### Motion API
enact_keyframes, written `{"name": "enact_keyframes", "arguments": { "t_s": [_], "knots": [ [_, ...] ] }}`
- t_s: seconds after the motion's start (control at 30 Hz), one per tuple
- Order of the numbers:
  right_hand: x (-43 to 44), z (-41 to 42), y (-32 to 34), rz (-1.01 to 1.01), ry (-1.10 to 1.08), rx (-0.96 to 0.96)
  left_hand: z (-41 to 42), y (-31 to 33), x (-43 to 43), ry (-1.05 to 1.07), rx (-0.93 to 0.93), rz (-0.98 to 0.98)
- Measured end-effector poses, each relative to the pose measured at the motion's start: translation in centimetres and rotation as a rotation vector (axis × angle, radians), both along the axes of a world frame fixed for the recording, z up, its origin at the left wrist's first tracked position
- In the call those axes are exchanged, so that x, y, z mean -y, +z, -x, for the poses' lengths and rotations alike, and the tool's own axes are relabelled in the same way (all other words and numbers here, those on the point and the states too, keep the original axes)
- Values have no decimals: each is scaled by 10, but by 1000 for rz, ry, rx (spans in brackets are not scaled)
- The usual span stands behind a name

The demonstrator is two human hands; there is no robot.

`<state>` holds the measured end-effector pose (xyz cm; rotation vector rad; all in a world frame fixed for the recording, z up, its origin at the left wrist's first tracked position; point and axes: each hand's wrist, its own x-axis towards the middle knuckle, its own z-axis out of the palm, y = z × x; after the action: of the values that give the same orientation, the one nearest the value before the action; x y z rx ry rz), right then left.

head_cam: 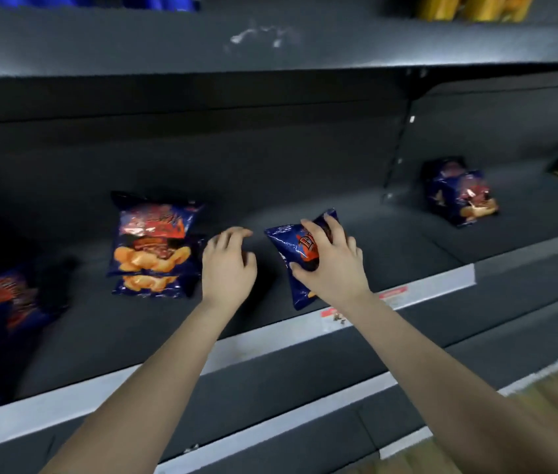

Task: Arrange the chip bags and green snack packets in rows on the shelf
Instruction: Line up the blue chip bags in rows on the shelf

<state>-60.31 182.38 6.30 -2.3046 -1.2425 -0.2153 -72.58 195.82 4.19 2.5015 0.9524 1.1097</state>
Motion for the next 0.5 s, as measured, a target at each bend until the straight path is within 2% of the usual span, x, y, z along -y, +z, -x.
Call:
{"name": "enact_keyframes", "arguments": {
  "t_s": [0.3, 0.5],
  "knots": [
    [113, -114, 3, -28, -218, 11, -136, -25, 91, -170, -292, 7],
    [182, -170, -13, -52, -373, -24, -211, -30, 145, -337, -358, -3]
  ]
}}
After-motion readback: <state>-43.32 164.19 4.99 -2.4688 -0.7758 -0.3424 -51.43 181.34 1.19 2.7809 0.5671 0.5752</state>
